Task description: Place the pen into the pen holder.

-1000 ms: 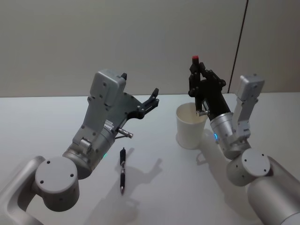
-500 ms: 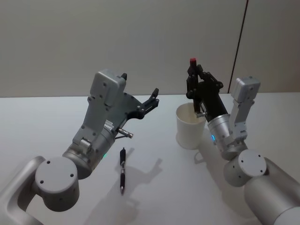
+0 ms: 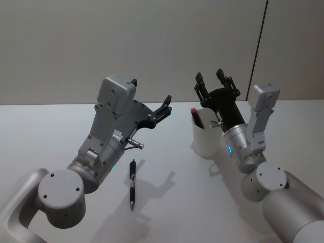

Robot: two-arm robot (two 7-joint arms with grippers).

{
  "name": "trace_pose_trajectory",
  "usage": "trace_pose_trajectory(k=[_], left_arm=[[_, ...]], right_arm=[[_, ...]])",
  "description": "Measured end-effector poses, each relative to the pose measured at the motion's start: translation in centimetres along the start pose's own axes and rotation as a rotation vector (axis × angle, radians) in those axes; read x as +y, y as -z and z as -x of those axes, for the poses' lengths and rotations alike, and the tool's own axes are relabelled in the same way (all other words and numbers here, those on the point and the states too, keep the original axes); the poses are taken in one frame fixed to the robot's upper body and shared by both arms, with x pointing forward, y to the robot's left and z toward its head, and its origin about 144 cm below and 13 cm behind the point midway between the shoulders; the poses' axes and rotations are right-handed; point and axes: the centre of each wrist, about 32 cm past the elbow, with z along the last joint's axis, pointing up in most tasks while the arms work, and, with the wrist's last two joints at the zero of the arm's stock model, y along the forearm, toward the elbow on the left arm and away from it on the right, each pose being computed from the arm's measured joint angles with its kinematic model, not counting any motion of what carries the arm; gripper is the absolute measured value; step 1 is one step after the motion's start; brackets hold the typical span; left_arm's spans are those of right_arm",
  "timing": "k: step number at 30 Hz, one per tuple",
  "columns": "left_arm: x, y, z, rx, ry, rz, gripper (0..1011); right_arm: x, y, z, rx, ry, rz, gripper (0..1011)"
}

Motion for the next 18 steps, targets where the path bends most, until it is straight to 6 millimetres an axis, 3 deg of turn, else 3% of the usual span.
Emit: trace_pose_trajectory(k=[10, 14, 18], left_arm=[[0.0, 0.0, 0.0, 0.0, 0.0, 0.0, 1004], [0.0, 0.0, 0.0, 0.0, 0.0, 0.0, 1004], [0.0, 0.0, 0.0, 0.0, 0.0, 0.0, 1004]], right_arm=[[-0.01, -0.03, -0.18, -0.003, -0.001, -0.002, 922], [-0.05, -0.13, -0.25, -0.005, -0.001, -0.002, 1002], [-0.11, -0.4, -0.42, -0.008, -0.001, 0.002, 1001]])
